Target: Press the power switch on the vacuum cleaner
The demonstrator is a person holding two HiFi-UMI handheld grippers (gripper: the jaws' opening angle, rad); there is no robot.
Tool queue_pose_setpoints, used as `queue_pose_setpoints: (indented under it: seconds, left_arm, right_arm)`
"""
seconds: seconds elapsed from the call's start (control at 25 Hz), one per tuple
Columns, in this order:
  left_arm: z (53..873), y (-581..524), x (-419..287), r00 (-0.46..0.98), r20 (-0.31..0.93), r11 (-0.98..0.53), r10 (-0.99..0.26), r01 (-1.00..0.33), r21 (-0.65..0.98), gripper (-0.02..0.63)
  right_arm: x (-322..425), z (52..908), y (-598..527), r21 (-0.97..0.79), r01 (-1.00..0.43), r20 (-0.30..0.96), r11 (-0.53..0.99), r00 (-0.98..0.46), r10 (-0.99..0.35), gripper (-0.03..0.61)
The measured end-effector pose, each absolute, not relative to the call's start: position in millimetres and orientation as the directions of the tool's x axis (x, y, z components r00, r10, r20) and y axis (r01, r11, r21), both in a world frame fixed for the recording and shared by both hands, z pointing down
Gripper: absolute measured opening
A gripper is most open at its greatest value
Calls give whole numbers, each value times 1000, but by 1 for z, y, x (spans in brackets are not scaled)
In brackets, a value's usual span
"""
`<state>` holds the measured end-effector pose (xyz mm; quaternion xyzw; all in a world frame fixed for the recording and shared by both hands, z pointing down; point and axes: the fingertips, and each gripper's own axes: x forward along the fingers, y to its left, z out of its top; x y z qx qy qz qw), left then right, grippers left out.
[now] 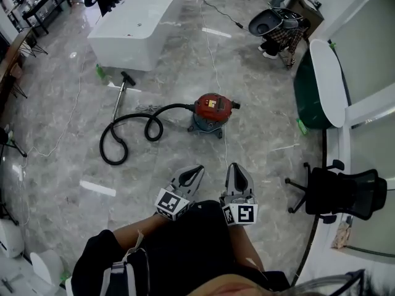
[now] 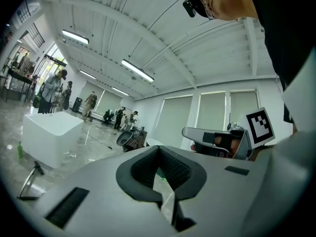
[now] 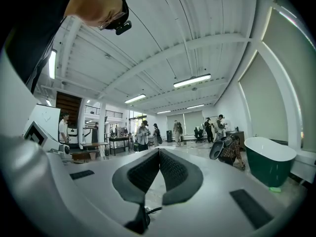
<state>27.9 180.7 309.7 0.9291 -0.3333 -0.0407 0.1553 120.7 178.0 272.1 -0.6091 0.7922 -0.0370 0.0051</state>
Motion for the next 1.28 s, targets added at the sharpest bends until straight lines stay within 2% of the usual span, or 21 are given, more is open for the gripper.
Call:
queue_pose_setpoints:
  seconds: [0.12, 0.28, 0.84, 1.16, 1.28]
  left_arm:
    - [307, 174, 36, 785, 72, -729, -616, -601, 328, 18]
    - [301, 139, 50, 754, 73, -702, -653, -638, 317, 18]
    - [313, 6, 126, 634, 125, -584, -763, -759, 287, 18]
    - [319, -35, 127, 542, 122, -490, -831, -819, 300, 18]
    - [325, -49, 118, 531, 115, -473, -839, -818, 326, 18]
  right_arm:
    - [134, 280, 173, -97, -970, 61, 222, -229, -972, 16]
    - [157, 282, 142, -126, -966, 41, 224, -231, -972, 15]
    - [228, 316, 6, -179, -906, 112, 384, -407, -907, 15]
    - [224, 332, -51, -160, -847, 189, 507, -531, -826, 15]
    - [212, 348, -72, -129, -835, 256, 535, -549, -795, 15]
